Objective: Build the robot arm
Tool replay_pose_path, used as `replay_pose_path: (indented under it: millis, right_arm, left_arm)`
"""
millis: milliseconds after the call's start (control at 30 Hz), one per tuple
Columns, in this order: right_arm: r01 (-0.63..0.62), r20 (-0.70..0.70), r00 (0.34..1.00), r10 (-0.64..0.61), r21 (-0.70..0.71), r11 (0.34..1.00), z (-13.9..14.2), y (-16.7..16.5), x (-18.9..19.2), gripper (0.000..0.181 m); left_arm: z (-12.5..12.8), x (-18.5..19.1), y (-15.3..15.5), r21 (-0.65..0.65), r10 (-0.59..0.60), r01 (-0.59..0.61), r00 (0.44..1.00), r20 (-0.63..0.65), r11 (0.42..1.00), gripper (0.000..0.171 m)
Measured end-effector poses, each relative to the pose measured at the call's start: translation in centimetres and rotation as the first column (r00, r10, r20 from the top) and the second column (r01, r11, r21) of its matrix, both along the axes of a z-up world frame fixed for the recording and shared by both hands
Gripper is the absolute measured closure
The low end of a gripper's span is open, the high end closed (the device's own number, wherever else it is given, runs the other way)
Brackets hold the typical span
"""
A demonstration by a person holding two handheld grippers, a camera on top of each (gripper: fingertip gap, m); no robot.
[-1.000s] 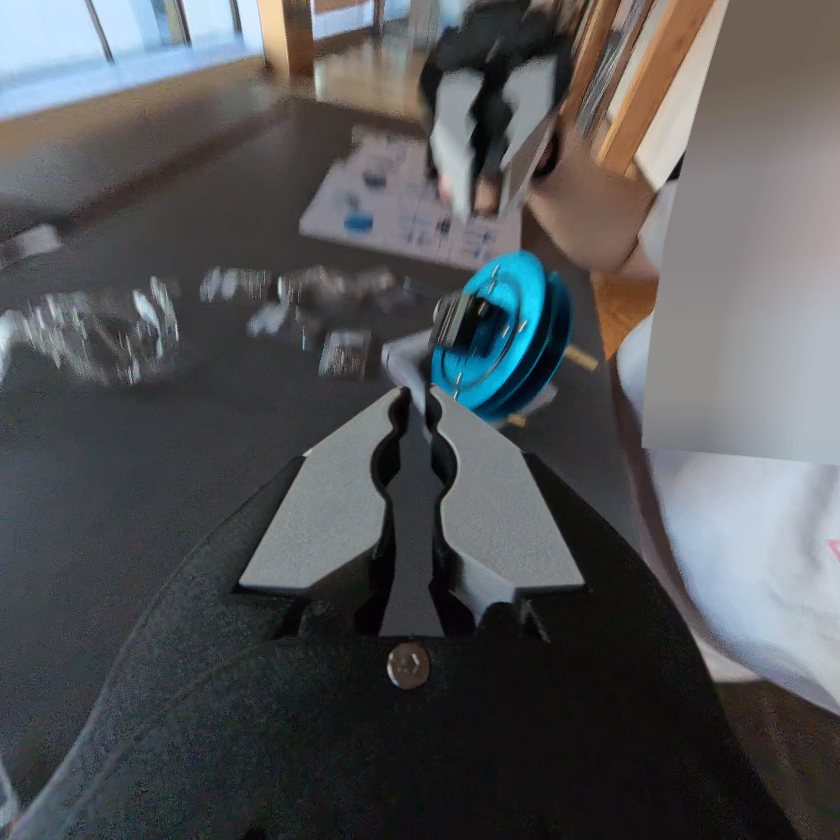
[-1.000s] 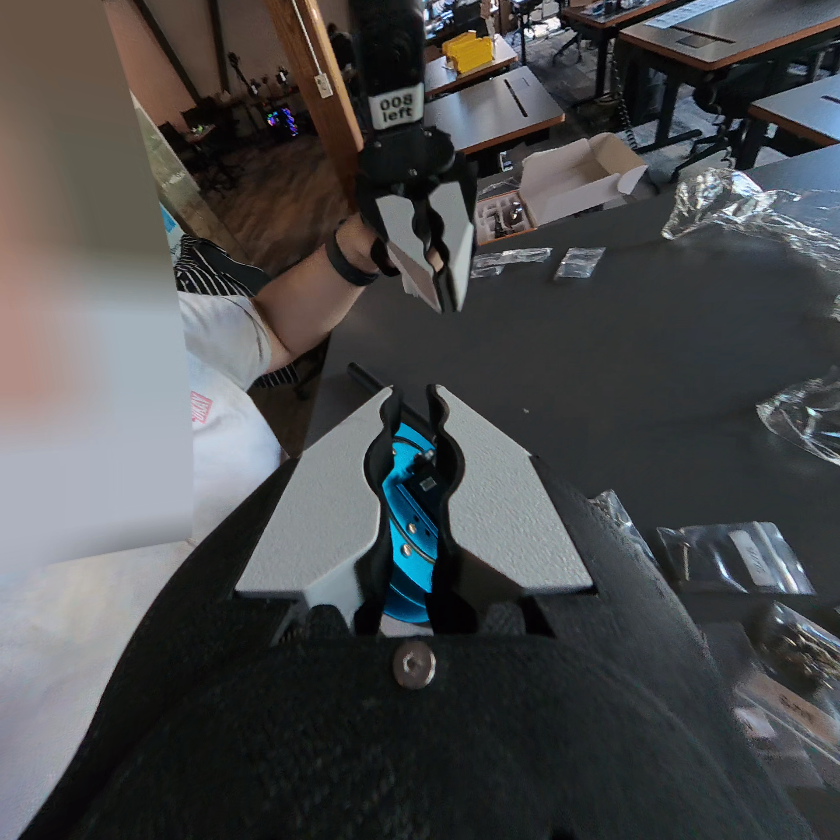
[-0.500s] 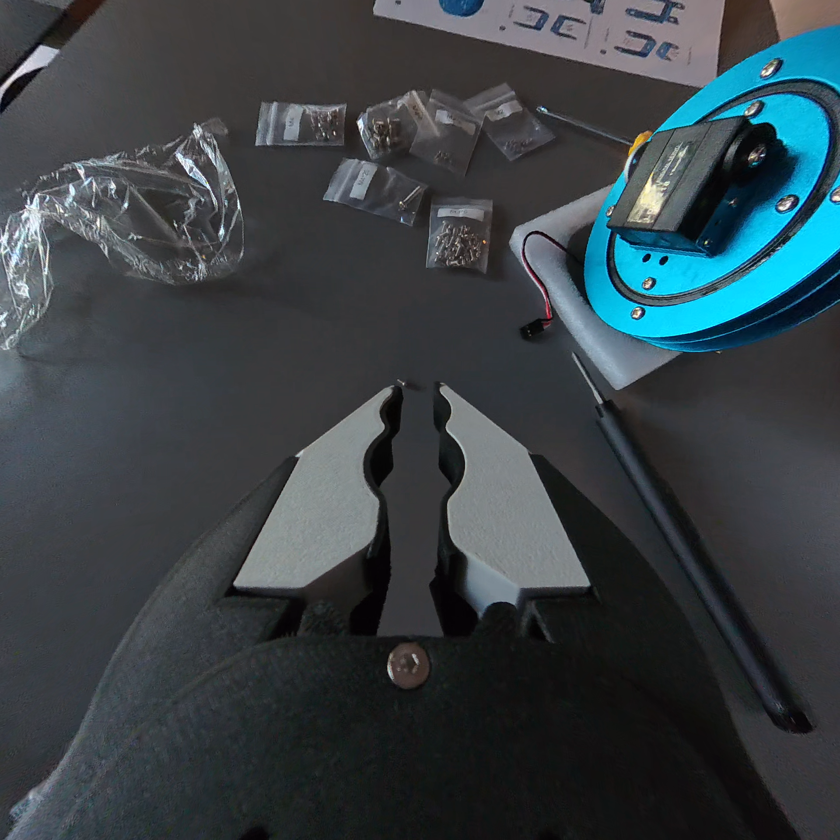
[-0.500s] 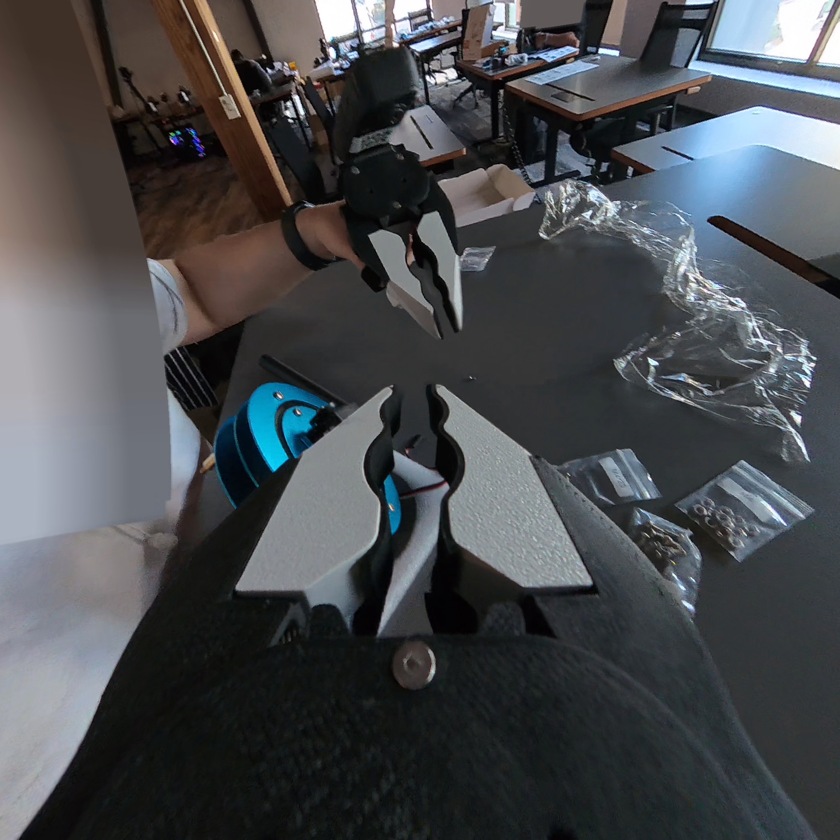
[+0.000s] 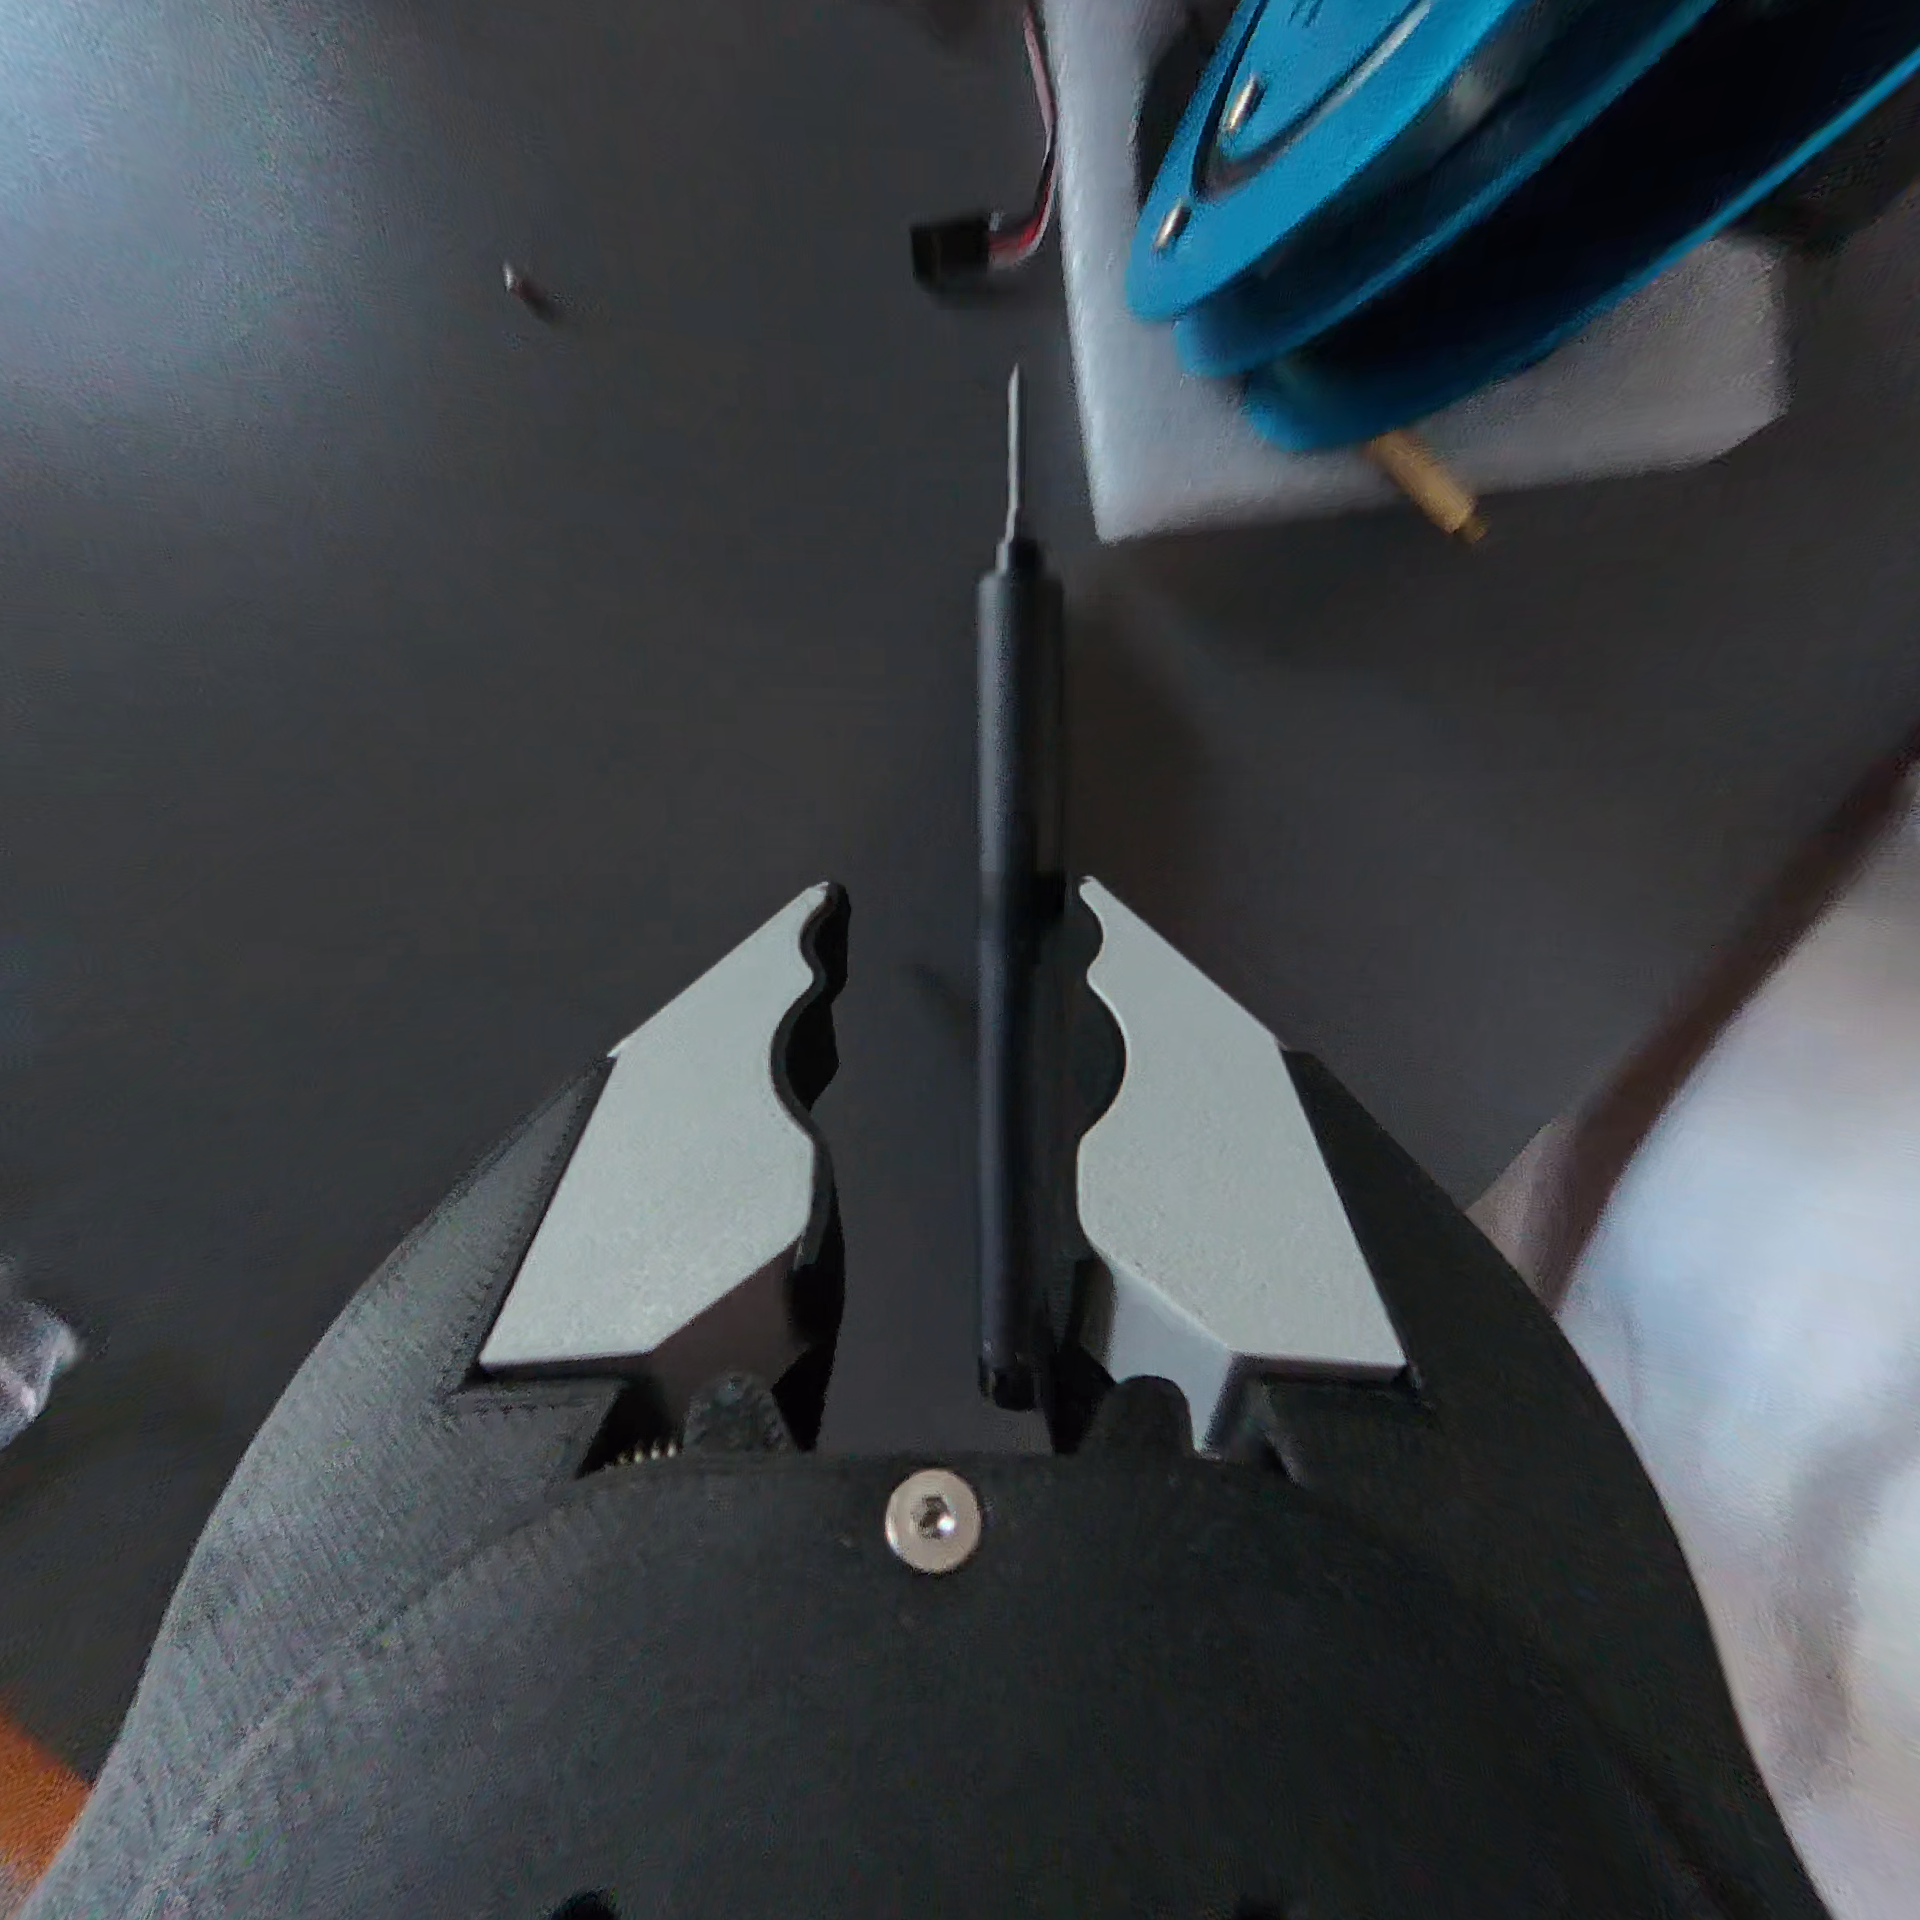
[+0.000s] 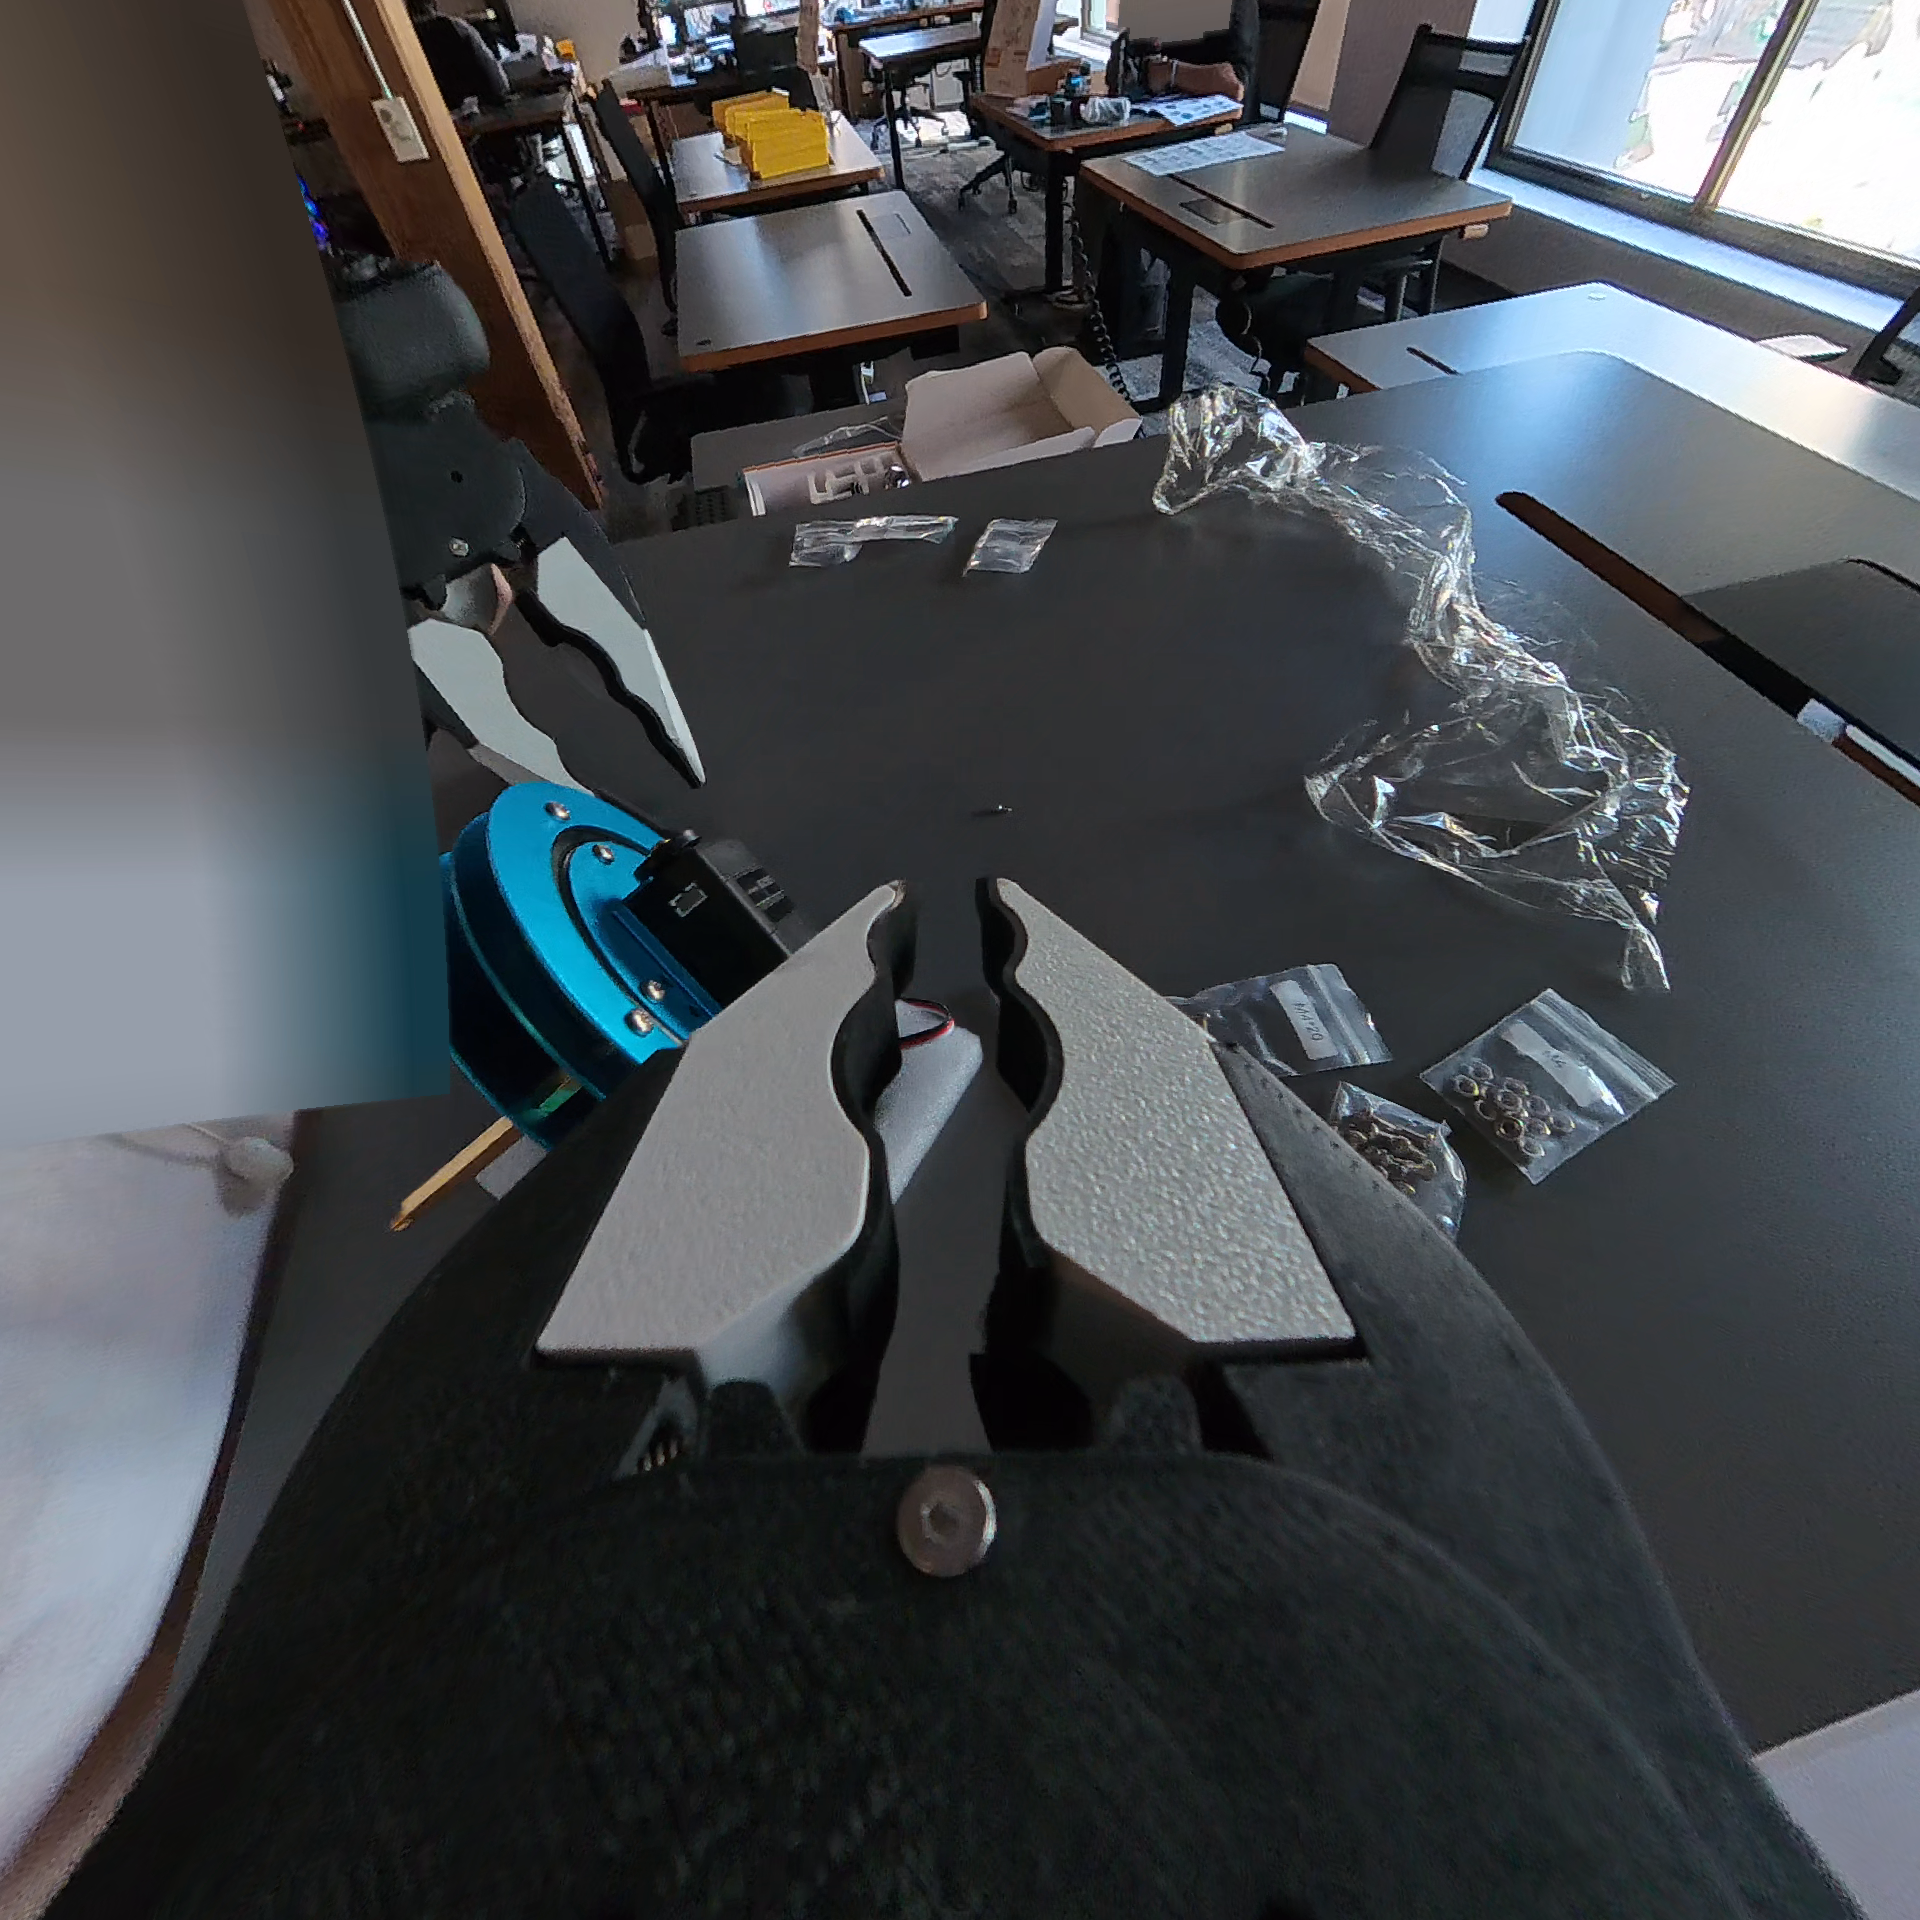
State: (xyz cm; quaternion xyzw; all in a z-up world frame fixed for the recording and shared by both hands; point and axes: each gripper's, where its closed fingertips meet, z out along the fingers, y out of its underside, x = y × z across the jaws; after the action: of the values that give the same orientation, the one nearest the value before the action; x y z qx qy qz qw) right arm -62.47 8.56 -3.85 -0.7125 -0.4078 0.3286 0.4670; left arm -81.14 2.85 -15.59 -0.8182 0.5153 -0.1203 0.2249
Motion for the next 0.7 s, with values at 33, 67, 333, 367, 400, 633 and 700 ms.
replay_pose_path:
  millis: [33, 67, 333, 367, 400, 633, 700]
  right_arm:
    - [-0.005, 0.006, 1.000, 0.005, 0.007, 1.000, 0.0, -0.2, 0.0, 0.170]
    - [-0.011, 0.010, 1.000, 0.010, 0.011, 1.000, 0.1, -0.5, -0.1, 0.170]
    - [-0.051, 0.075, 0.996, 0.048, 0.043, 0.998, -1.4, -3.3, 1.8, 0.170]
    - [-0.046, 0.071, 0.997, 0.042, 0.045, 0.998, -1.6, -3.5, 2.1, 0.170]
    - [-0.044, 0.065, 0.997, 0.041, 0.044, 0.998, -1.8, -3.6, 2.4, 0.170]
    - [-0.074, 0.022, 0.997, 0.073, 0.008, 0.997, -1.9, -4.4, 2.0, 0.170]
    - [-0.068, 0.013, 0.998, 0.068, 0.014, 0.998, -1.7, -4.4, 2.1, 0.170]
  left_arm:
    - [-0.3, -0.2, -0.3, -0.008, 0.022, -0.022, 1.000, -0.018, 1.000, 0.132]
    - [-0.3, -0.1, -0.7, -0.033, 0.036, -0.036, 0.999, -0.007, 0.999, 0.139]
    - [0.1, 0.1, 0.6, -0.372, 0.271, -0.208, 0.954, 0.126, 0.904, 0.156]
    - [0.2, 0.2, 0.7, -0.432, 0.299, -0.212, 0.943, 0.143, 0.877, 0.156]
    - [0.2, 0.3, 0.9, -0.479, 0.325, -0.217, 0.933, 0.153, 0.850, 0.156]
    - [0.2, -0.2, 3.5, -0.519, 0.410, -0.306, 0.907, 0.096, 0.798, 0.156]
    - [0.1, 0.2, 3.8, -0.527, 0.407, -0.304, 0.909, 0.089, 0.794, 0.156]
